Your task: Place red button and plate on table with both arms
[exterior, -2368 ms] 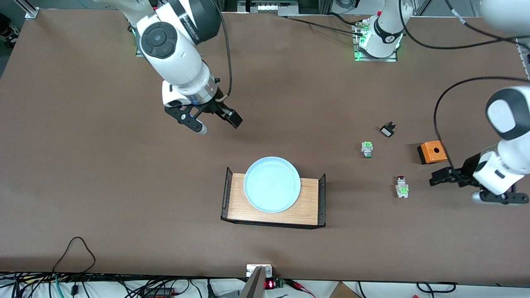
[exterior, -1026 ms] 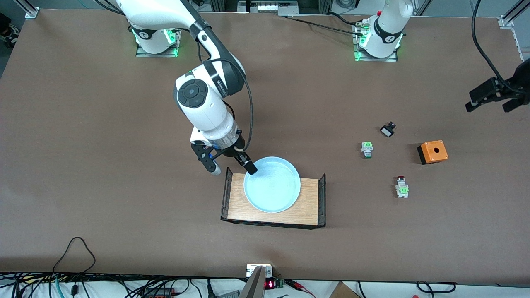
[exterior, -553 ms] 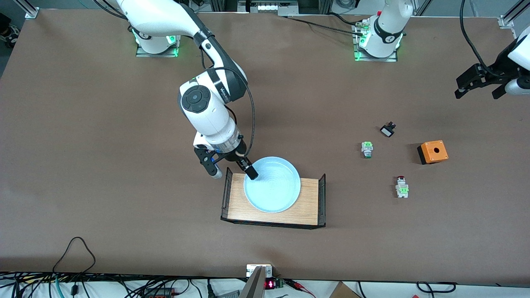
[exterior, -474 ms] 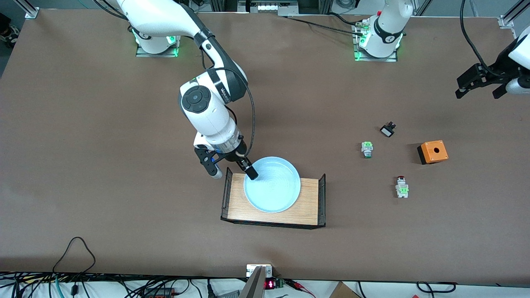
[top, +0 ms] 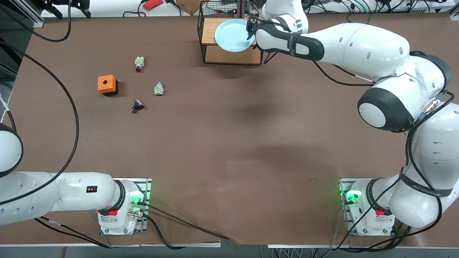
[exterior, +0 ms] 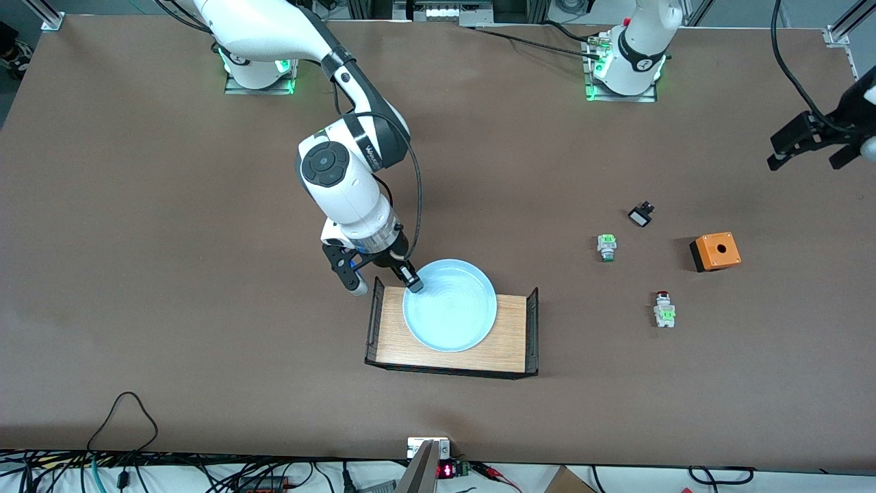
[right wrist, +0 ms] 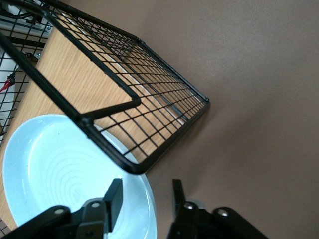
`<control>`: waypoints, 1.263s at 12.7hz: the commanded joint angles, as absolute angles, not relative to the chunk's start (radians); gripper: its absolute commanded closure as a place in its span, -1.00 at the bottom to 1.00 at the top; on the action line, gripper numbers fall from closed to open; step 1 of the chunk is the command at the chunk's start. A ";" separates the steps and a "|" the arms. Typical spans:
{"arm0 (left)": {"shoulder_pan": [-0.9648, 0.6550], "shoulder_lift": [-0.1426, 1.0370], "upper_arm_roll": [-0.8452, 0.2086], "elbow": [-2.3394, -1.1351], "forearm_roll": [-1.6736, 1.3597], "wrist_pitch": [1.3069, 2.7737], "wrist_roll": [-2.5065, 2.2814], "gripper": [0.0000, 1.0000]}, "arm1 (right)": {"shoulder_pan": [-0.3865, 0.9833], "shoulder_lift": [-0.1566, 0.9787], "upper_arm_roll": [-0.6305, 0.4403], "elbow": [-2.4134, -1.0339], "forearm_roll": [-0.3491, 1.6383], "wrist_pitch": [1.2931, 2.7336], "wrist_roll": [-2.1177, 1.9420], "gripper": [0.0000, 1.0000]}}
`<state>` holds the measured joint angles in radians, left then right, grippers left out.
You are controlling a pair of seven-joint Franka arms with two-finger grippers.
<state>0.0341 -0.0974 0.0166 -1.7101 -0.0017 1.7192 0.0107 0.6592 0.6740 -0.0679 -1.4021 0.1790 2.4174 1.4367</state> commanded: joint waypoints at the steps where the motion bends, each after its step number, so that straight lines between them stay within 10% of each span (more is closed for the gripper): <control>1: 0.018 0.011 0.026 -1.575 0.020 1.680 -0.005 -1.00 | 0.666 0.696 -0.072 -1.374 0.193 2.422 1.451 0.18; 10: 0.021 0.003 0.017 -1.566 0.014 1.618 -0.005 -1.00 | 0.667 0.701 -0.071 -1.373 0.192 2.424 1.448 0.98; 16: 0.023 0.006 0.023 -1.546 0.012 1.617 -0.003 -1.00 | 0.678 0.654 -0.064 -1.361 0.225 2.407 1.466 1.00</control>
